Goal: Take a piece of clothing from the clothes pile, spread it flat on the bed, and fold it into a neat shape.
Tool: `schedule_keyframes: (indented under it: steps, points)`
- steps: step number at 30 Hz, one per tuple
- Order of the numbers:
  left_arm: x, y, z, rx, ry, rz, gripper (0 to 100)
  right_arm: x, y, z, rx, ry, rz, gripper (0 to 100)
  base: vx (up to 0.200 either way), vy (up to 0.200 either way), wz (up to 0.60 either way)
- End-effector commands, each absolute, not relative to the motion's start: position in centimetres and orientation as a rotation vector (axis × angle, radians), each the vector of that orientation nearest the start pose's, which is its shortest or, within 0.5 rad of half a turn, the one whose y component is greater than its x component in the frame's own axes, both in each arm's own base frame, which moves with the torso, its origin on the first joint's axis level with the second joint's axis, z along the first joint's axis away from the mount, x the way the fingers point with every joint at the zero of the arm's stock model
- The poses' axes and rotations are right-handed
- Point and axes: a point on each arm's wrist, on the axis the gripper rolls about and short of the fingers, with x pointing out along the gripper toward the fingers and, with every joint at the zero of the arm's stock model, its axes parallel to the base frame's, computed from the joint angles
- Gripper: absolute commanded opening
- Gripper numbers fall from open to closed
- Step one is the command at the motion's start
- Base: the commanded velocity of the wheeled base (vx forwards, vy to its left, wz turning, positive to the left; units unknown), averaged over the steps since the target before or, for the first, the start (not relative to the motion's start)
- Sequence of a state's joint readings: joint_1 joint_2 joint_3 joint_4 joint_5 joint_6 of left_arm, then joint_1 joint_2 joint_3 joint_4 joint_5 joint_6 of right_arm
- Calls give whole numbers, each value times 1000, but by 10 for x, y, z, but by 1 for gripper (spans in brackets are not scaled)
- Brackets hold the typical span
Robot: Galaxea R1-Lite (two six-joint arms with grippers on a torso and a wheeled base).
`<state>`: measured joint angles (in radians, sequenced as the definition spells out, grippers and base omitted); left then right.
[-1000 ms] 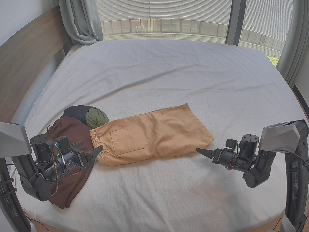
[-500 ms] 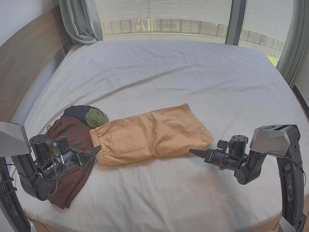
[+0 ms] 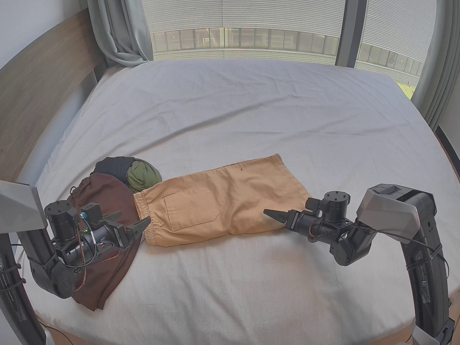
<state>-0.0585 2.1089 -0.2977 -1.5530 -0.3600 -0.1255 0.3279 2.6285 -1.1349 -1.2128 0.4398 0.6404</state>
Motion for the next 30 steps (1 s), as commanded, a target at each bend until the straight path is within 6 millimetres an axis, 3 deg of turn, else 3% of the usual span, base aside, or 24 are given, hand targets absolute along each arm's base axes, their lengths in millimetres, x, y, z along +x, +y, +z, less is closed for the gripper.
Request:
schedule_keyframes:
  steps: [1, 12, 13, 25, 30]
  points:
    - [283, -24, 41, -163, 292, -398, 100, 424, 167, -50, 640, 515, 668, 100, 0, 0, 0]
    - [283, -26, 40, -164, 298, -403, 100, 425, 168, -54, 642, 505, 638, 100, 0, 0, 0]
    - [283, -26, 40, -164, 297, -403, 100, 425, 168, -54, 642, 505, 638, 0, 0, 0, 0]
    - [284, -27, 34, -166, 318, -405, 100, 425, 167, -55, 643, 505, 635, 0, 0, 0, 0]
    - [284, -26, 34, -167, 318, -403, 100, 416, 163, -58, 643, 549, 616, 0, 0, 0, 0]
